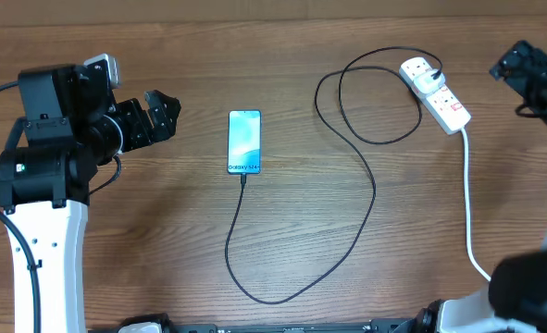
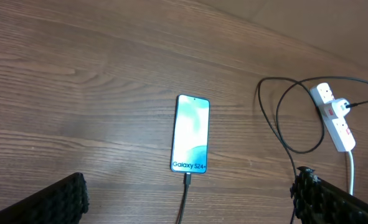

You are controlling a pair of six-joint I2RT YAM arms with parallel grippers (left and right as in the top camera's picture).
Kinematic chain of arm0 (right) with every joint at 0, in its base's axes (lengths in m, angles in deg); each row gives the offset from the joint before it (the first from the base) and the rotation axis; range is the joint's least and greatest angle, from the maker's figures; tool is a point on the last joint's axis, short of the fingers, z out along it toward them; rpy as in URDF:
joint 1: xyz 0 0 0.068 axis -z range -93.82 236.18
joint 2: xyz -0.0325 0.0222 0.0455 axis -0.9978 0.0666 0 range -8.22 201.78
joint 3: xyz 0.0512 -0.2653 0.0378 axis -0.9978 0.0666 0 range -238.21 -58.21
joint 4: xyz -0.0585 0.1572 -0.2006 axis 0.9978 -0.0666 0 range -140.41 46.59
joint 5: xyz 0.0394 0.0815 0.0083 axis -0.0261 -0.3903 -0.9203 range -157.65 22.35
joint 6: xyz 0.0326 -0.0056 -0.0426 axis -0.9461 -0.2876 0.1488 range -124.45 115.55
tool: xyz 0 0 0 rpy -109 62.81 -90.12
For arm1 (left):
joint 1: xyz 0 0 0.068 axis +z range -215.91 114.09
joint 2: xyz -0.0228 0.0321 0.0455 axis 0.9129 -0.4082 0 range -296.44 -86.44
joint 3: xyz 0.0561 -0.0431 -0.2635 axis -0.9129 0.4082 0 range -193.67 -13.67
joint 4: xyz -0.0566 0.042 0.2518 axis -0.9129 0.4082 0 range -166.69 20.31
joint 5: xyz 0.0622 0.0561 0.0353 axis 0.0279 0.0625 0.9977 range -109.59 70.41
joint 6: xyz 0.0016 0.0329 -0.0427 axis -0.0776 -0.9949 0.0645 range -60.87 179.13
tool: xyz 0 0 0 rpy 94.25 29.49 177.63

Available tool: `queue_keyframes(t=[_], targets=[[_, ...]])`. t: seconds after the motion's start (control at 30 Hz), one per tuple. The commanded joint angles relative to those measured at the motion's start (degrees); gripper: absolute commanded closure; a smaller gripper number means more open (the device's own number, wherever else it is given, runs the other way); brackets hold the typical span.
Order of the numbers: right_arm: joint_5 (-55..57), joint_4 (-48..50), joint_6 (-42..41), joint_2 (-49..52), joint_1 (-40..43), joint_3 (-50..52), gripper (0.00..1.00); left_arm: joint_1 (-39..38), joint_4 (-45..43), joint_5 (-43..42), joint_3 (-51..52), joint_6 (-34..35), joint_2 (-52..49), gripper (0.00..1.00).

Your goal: Plug charger to phone and switch on socket

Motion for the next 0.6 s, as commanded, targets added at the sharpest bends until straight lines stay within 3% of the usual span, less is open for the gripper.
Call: queue_keyframes(t=[0.0,0.2,0.57], targets=[[0.0,-3.3,-2.4,-6.0,-0.1,-0.1,0.00,-0.1,-0.1,0.4,0.2,-0.7,-0.3,0.00],[0.3,0.4,1.1,-8.9,-0.1,0.2,0.00,-0.1,-0.1,0.4,0.2,-0.7,-0.3,0.00],[2.9,19.1,6.3,8.1,-0.1,4.0,0.00,-0.1,-0.1,0.4,0.2,-0.7,-0.3,0.00]])
